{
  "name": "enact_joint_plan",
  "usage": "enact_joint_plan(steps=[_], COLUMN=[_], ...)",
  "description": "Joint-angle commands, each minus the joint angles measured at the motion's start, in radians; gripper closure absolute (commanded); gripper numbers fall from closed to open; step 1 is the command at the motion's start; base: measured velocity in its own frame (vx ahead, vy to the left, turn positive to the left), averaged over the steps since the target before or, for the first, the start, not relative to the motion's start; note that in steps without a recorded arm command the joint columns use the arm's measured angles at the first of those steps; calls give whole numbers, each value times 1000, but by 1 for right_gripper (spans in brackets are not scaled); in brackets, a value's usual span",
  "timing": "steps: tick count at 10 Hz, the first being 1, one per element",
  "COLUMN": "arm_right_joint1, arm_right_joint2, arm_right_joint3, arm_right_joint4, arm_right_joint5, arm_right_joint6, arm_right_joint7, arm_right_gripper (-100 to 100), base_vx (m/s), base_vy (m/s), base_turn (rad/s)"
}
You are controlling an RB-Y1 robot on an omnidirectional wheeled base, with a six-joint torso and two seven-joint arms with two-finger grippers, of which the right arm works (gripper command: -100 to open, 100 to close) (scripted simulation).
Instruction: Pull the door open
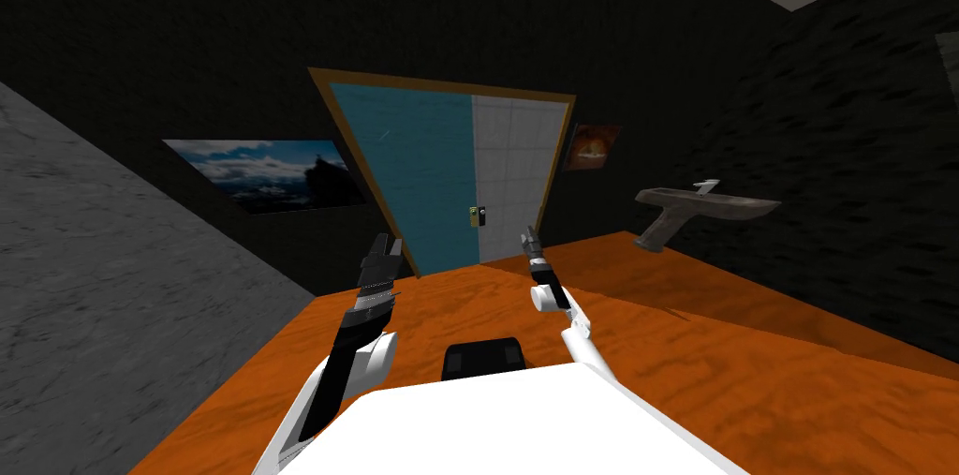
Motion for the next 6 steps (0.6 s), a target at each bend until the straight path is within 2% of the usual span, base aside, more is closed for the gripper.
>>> enact_joint_plan(steps=[1,6], arm_right_joint1=[-29,-98], arm_right_joint2=[-7,-20], arm_right_joint3=[-2,-1], arm_right_joint4=[50,188], arm_right_joint5=[-6,-21], arm_right_joint6=[7,30], arm_right_joint7=[-2,-2], arm_right_gripper=[-100,-100], base_vx=[111,106], base_vy=[29,30], base_turn=[76,71])
